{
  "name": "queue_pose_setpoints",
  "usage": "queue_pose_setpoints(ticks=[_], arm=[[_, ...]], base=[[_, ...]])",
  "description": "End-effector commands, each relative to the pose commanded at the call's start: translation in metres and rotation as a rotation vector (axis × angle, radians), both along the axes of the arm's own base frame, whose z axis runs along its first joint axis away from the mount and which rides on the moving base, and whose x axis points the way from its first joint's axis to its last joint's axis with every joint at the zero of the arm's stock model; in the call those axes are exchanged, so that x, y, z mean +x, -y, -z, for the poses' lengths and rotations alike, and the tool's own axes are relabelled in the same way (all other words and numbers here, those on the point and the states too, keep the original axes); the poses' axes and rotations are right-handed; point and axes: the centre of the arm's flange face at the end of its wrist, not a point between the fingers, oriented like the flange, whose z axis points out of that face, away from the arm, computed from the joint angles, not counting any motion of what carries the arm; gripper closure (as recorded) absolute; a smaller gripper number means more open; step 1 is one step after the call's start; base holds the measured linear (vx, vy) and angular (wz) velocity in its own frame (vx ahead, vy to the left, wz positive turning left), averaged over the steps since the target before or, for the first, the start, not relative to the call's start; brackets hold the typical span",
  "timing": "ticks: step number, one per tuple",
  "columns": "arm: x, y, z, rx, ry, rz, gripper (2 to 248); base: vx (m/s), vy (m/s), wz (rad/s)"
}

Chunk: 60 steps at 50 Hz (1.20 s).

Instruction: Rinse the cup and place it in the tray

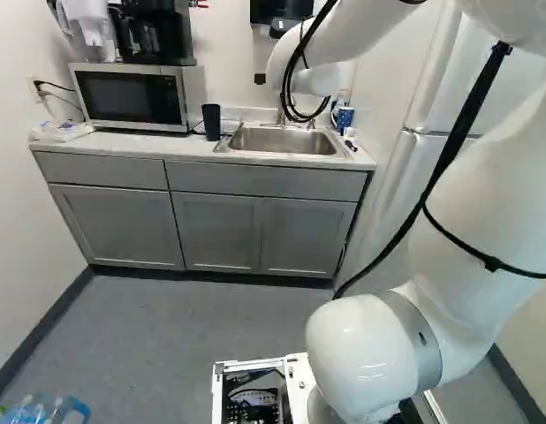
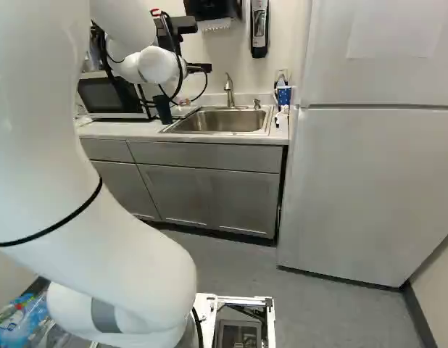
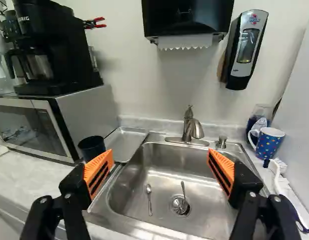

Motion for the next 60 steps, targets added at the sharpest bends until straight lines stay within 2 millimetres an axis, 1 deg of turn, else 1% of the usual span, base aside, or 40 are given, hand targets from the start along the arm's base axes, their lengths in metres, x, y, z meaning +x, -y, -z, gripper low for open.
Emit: queue_pose_setpoints(ticks=[26, 60], arm=[[0.0000, 0.0000, 0.0000, 0.000, 0.000, 0.000, 3], [0.0000, 0.0000, 0.0000, 0.000, 0.000, 0.000, 3]], base=[[0.105, -0.060, 0.010], [0.111, -0.032, 0.204]])
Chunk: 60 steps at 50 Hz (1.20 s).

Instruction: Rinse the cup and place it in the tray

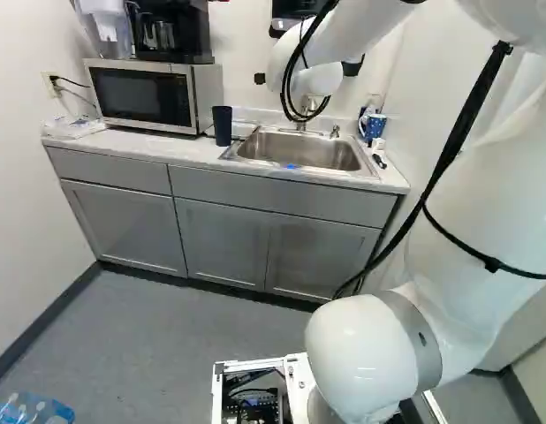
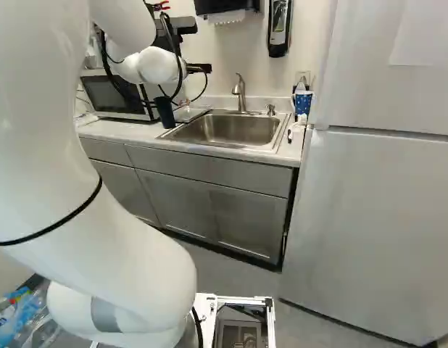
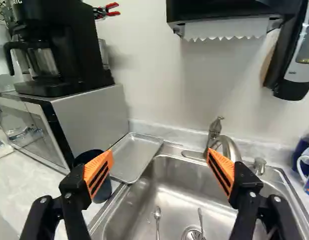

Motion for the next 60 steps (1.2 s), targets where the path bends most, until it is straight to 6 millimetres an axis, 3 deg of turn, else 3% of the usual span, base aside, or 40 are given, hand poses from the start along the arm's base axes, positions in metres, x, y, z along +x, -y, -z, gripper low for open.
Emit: queue_pose_setpoints(ticks=[36, 60], arm=[[0.0000, 0.0000, 0.0000, 0.000, 0.000, 0.000, 3], [0.0000, 0.0000, 0.0000, 0.000, 0.000, 0.000, 3]], base=[[0.101, -0.059, 0.160], [0.083, -0.057, -0.004]])
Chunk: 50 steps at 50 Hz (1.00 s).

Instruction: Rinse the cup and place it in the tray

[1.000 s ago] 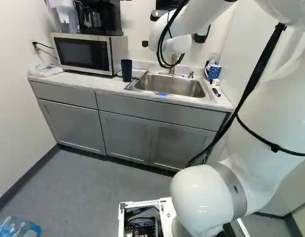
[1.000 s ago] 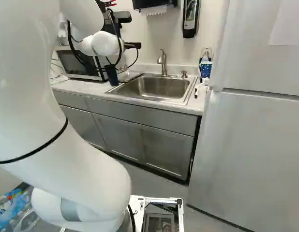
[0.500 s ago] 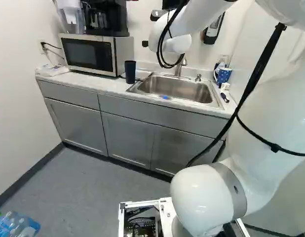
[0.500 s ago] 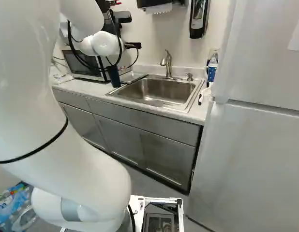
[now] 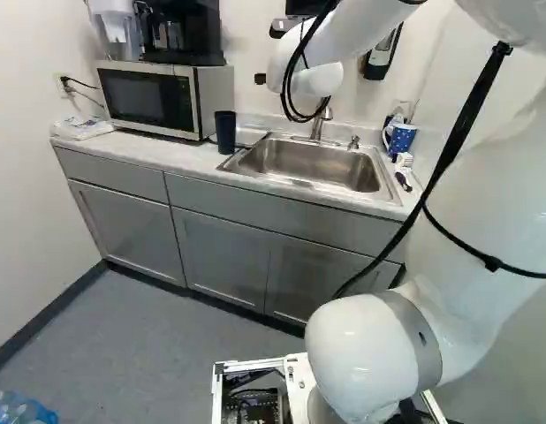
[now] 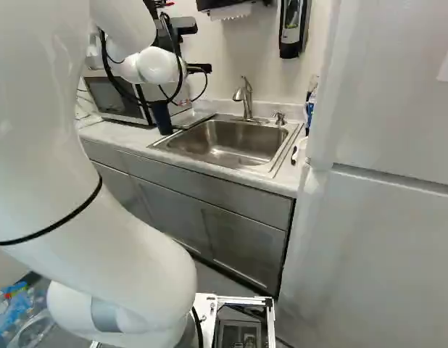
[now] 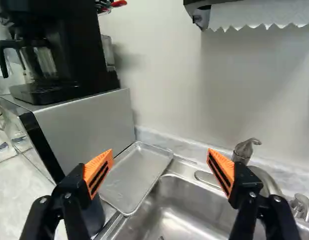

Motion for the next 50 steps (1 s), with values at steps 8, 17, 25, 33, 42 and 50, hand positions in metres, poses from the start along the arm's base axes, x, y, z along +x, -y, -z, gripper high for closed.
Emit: queue_pose_setpoints(ticks=[8, 17, 25, 33, 42, 50], arm=[[0.000, 0.000, 0.000, 0.000, 0.000, 0.000, 3], [0.000, 0.000, 0.000, 0.000, 0.000, 0.000, 3], [0.000, 0.000, 0.000, 0.000, 0.000, 0.000, 3], [0.004, 0.003, 0.000, 0.000, 0.000, 0.007, 3], [0.016, 0.011, 0.000, 0.000, -0.001, 0.023, 3], [0.029, 0.019, 0.000, 0.000, -0.001, 0.040, 3]], base=[[-0.015, -0.005, -0.005], [-0.007, 0.002, 0.005], [0.000, 0.000, 0.000], [0.000, 0.000, 0.000], [0.000, 0.000, 0.000], [0.000, 0.000, 0.000]])
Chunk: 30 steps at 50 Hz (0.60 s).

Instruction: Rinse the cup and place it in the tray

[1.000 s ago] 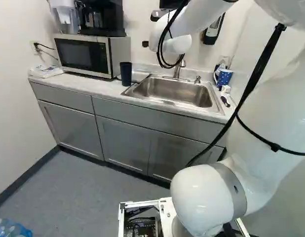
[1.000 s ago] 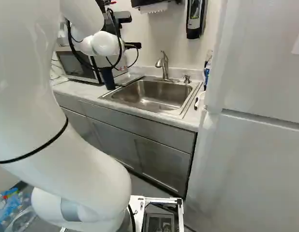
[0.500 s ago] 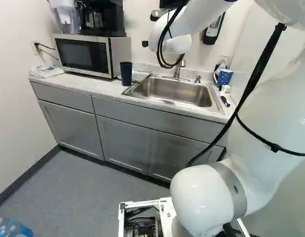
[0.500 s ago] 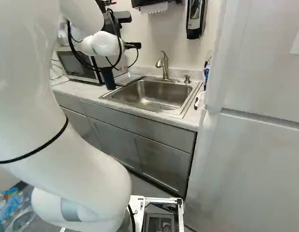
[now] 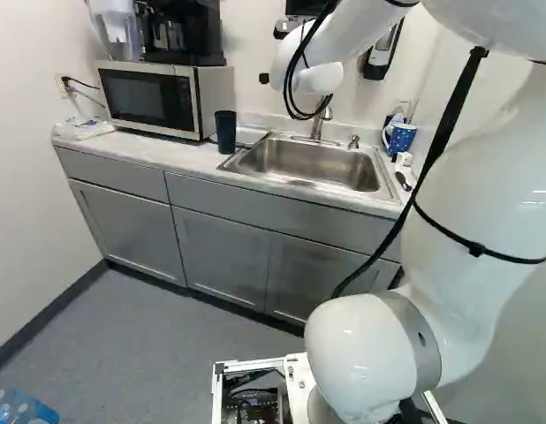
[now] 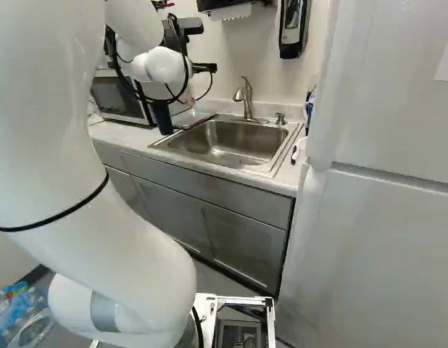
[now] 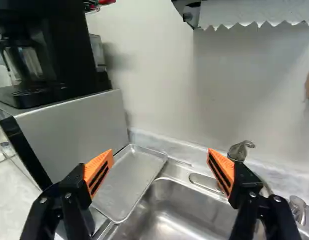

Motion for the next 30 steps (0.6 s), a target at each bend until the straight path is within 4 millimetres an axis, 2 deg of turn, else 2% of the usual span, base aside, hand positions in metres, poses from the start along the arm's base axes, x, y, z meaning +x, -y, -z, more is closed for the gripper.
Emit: queue_pose_setpoints(ticks=[30], arm=[[0.042, 0.034, 0.004, -0.001, -0.032, 0.061, 3]], base=[[0.000, 0.000, 0.000]])
